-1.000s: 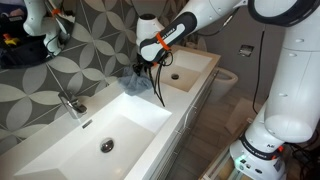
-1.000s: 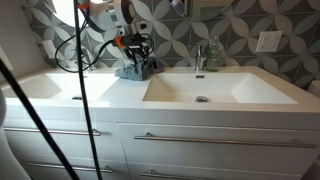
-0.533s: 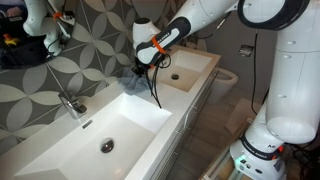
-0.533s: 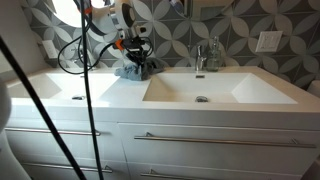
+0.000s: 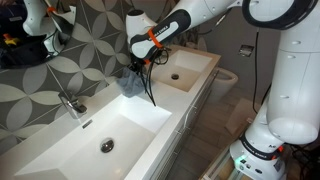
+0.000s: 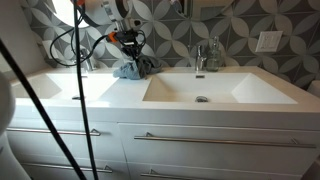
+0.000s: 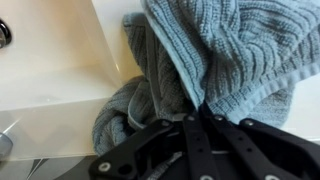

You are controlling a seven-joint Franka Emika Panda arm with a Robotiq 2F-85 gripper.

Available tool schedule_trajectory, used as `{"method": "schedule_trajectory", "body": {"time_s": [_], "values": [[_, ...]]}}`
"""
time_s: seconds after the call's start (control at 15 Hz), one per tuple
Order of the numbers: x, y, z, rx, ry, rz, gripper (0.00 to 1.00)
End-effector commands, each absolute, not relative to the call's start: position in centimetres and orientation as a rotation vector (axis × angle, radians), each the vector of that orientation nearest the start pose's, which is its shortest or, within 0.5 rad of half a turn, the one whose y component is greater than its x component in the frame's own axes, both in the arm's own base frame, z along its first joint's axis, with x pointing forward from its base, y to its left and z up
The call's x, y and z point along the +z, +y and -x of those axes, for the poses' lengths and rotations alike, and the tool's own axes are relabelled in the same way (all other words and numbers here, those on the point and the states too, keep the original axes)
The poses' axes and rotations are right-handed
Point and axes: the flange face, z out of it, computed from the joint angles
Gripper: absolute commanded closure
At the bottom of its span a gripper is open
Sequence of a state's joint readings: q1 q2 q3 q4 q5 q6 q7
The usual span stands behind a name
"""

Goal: Pick up the gray towel and put it on the tap on the left

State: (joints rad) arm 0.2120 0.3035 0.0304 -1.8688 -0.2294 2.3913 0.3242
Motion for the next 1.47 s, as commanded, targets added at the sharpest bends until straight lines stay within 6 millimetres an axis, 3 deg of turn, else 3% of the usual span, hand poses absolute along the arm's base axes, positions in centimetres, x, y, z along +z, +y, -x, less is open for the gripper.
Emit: {"method": "schedule_trajectory", "body": {"time_s": [0.0, 0.47, 0.87, 0.93, 1.0, 1.33, 1.4], "values": [[43.0, 16.6, -60.3, -0.478, -0.081, 3.191, 0.98], [54.1, 20.1, -56.0, -0.872, -0.146, 3.084, 0.98], [61.6, 26.6, -51.9, -1.302, -0.466, 2.892, 0.98], [60.3, 25.3, -53.3, -1.185, -0.405, 2.947, 0.98], [60.7, 25.9, -52.8, -1.200, -0.423, 2.934, 0.93], [59.8, 25.3, -53.4, -1.174, -0.409, 2.955, 0.93], [59.8, 25.3, -53.4, -1.174, -0.408, 2.956, 0.98]]}}
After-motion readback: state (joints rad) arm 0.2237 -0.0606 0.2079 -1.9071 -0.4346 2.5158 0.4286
